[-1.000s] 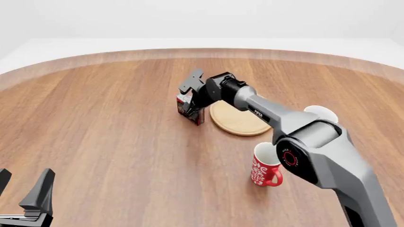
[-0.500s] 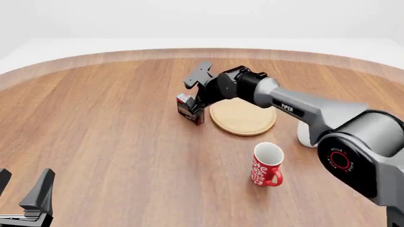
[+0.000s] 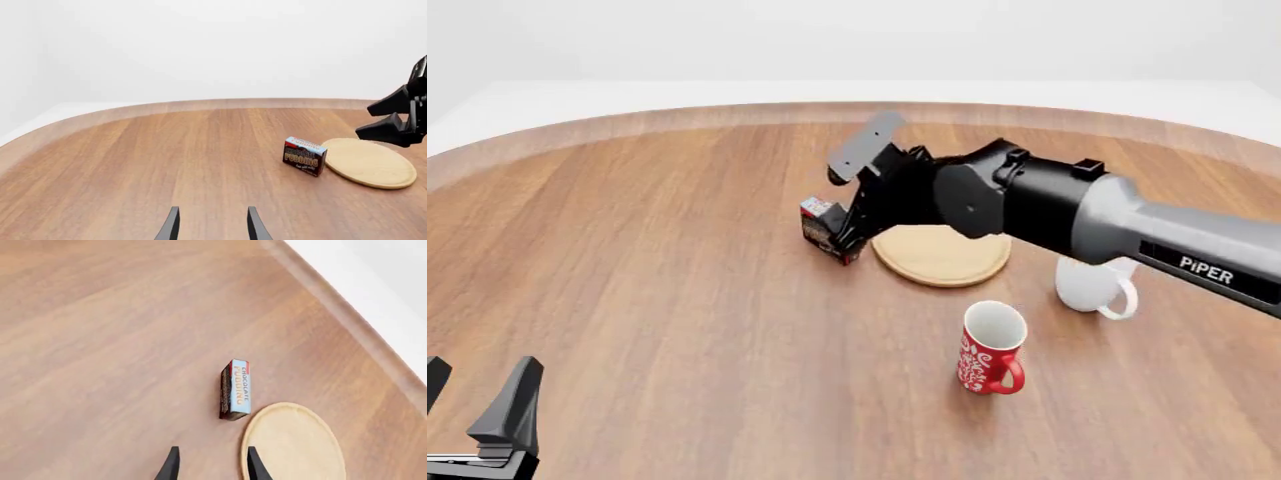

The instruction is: Put the chocolate pudding to the left of the plate.

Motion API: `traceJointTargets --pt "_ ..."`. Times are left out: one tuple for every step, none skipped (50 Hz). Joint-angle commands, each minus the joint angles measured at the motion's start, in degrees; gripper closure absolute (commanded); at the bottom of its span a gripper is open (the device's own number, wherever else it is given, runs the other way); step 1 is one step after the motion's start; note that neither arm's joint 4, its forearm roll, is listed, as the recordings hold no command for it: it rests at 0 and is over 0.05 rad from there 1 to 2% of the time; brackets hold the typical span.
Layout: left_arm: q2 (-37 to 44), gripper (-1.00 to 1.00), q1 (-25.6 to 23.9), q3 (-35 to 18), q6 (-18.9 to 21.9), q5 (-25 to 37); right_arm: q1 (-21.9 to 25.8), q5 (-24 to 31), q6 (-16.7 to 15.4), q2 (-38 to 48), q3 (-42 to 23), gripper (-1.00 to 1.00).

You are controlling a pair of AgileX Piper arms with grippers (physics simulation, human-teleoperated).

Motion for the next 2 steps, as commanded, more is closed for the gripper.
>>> traceJointTargets --pt "0.0 -1.00 0.0 0.0 0.0 0.0 1.3 -2.7 1.4 -8.3 7.3 -1.00" --pt "0.0 -1.00 0.0 0.0 0.0 0.0 1.6 -2.8 1.8 -8.8 7.7 -1.00"
